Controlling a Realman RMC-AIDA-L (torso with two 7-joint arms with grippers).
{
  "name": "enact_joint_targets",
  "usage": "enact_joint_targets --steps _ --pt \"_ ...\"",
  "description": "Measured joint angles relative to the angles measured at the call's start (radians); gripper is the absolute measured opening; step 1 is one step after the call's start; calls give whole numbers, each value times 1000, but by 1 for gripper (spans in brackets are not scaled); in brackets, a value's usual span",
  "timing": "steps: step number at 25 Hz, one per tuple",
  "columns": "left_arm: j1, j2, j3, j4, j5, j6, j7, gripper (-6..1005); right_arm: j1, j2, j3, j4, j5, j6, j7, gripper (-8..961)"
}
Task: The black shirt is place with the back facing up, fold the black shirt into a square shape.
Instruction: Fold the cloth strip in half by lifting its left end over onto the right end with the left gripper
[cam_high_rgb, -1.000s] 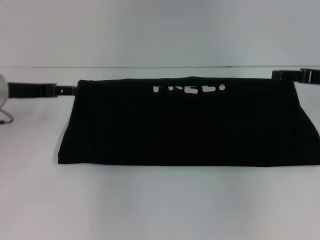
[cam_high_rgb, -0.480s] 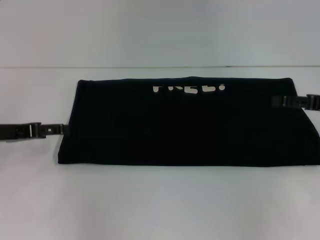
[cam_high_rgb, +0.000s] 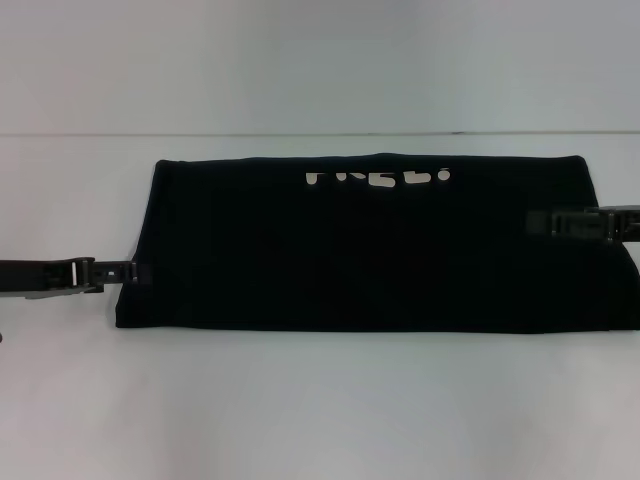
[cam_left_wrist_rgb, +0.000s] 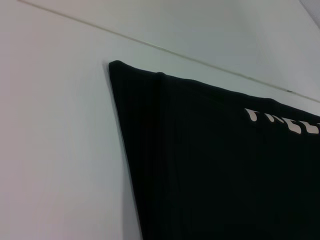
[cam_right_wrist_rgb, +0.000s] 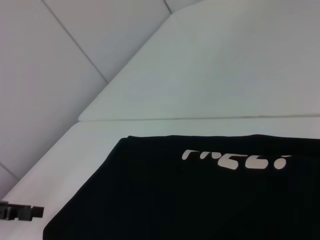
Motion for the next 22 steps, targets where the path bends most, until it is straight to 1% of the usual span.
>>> enact_joint_targets --steps 7,10,15,22 --pt "-12 -7 4 -22 24 -5 1 938 3 2 1 7 1 -7 -39 748" --pt "-14 -7 10 -35 26 -9 4 939 3 3 1 5 1 -10 -40 827" --pt "-14 -9 27 -36 37 -24 5 939 4 8 3 -2 2 -2 -40 907" --pt "-14 -11 29 -39 51 -41 6 939 4 9 8 -3 2 1 -40 905"
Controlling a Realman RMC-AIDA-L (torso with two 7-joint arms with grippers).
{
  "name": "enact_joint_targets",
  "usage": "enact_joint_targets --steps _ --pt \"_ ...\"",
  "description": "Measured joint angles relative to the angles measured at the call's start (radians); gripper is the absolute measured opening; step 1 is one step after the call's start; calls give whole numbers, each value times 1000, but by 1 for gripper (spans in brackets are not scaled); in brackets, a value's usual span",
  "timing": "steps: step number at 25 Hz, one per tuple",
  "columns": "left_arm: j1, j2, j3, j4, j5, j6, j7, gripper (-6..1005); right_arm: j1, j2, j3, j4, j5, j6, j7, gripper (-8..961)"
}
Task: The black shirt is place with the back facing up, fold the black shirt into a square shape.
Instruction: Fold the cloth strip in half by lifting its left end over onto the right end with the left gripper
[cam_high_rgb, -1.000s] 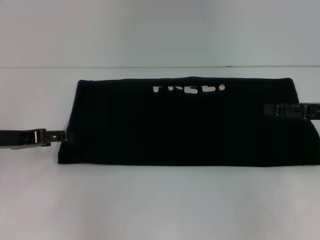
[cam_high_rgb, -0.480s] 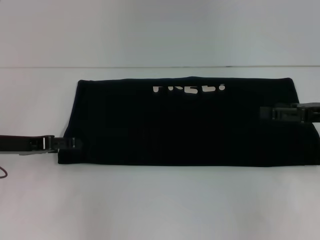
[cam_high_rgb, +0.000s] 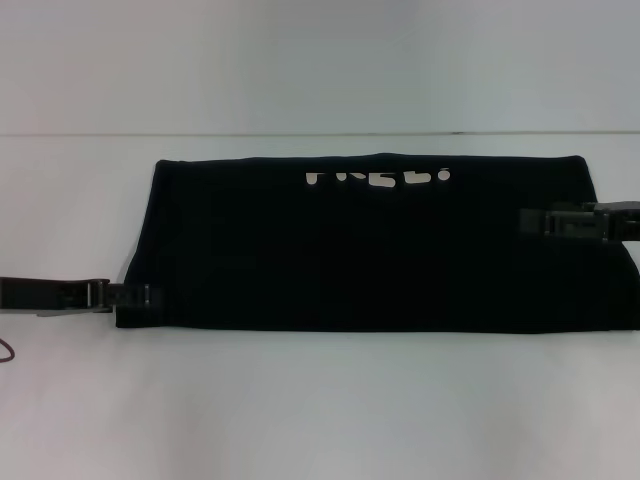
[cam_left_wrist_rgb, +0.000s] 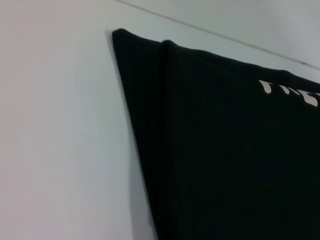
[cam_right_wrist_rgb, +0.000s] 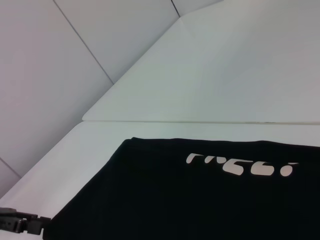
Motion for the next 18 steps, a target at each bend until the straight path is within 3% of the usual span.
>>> enact_joint_targets --steps 11,16,18 --pt "0 -3 38 0 0 7 16 934 -3 0 1 0 0 1 0 901" --pt "0 -3 38 1 0 3 26 802 -4 0 1 0 0 2 0 899" --pt "0 -3 37 1 0 1 29 666 -6 0 1 0 0 3 0 899"
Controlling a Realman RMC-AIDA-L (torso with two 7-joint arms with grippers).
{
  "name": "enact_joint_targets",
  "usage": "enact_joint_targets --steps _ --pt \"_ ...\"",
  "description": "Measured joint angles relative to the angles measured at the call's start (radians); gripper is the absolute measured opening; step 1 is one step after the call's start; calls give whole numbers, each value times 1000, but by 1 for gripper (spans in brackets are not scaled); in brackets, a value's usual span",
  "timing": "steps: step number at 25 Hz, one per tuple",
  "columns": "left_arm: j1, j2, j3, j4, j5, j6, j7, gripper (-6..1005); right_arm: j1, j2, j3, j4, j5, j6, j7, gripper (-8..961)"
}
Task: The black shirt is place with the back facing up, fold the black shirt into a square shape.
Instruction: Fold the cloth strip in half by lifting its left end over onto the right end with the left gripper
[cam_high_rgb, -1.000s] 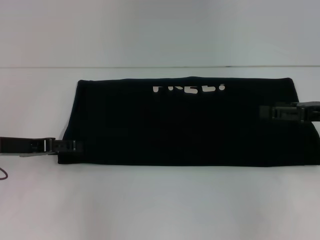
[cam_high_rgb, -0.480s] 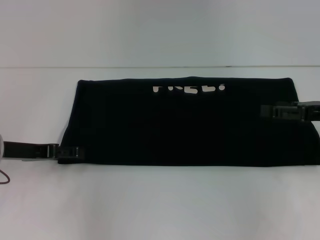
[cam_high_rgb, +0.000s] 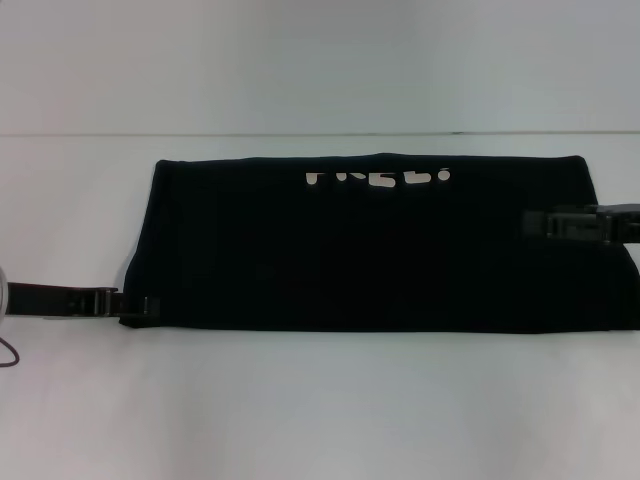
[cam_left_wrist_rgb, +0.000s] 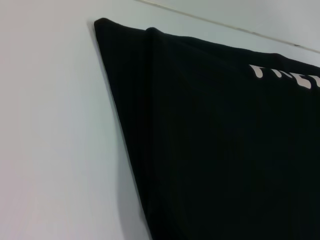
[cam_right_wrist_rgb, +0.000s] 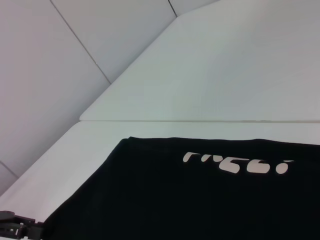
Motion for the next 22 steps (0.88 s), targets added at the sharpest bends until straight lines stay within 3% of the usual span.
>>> enact_joint_targets --steps 1,12,17,22 --pt "0 0 0 0 0 -1 2 598 -1 0 0 0 -1 2 0 899" --pt "-1 1 2 1 22 -22 8 357 -49 -32 -6 -3 -15 36 46 899" --pt "-1 0 2 1 23 -28 8 154 -75 -42 -8 -4 -49 78 98 900" --pt "-2 0 2 1 23 -28 8 26 -98 -44 -8 -5 -67 111 131 900"
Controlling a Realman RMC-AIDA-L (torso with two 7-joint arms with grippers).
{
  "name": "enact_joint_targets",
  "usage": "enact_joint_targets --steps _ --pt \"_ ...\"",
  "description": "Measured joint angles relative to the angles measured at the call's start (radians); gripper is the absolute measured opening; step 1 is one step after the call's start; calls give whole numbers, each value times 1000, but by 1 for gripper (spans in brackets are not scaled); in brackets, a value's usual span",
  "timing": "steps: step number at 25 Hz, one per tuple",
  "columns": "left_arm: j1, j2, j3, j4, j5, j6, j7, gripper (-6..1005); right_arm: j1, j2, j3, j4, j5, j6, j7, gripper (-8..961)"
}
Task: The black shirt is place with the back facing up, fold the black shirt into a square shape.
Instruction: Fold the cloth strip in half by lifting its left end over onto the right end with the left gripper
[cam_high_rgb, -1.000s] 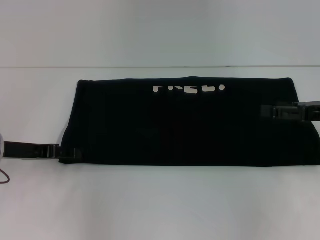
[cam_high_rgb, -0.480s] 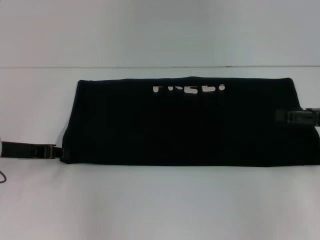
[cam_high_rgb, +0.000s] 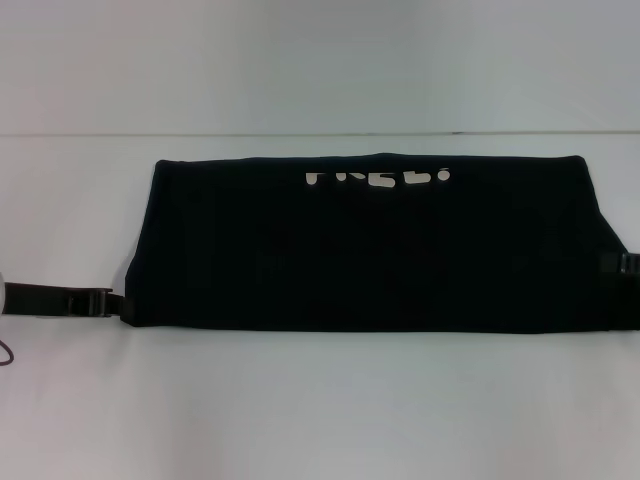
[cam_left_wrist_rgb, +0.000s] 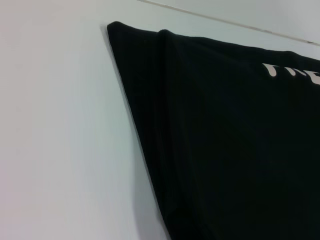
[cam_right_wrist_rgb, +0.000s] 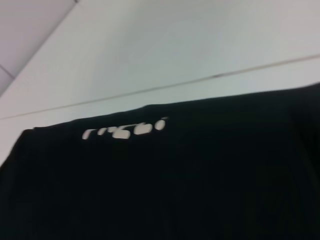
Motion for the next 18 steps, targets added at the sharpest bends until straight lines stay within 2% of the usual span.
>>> enact_joint_targets --steps 1,15,18 --pt "0 0 0 0 0 0 0 0 -3 0 0 0 -4 1 2 900" --pt "-3 0 0 -1 0 1 0 0 -40 -2 1 8 -37 1 14 899" --pt "-3 0 0 -1 0 1 0 0 -37 5 -1 12 -60 3 14 900"
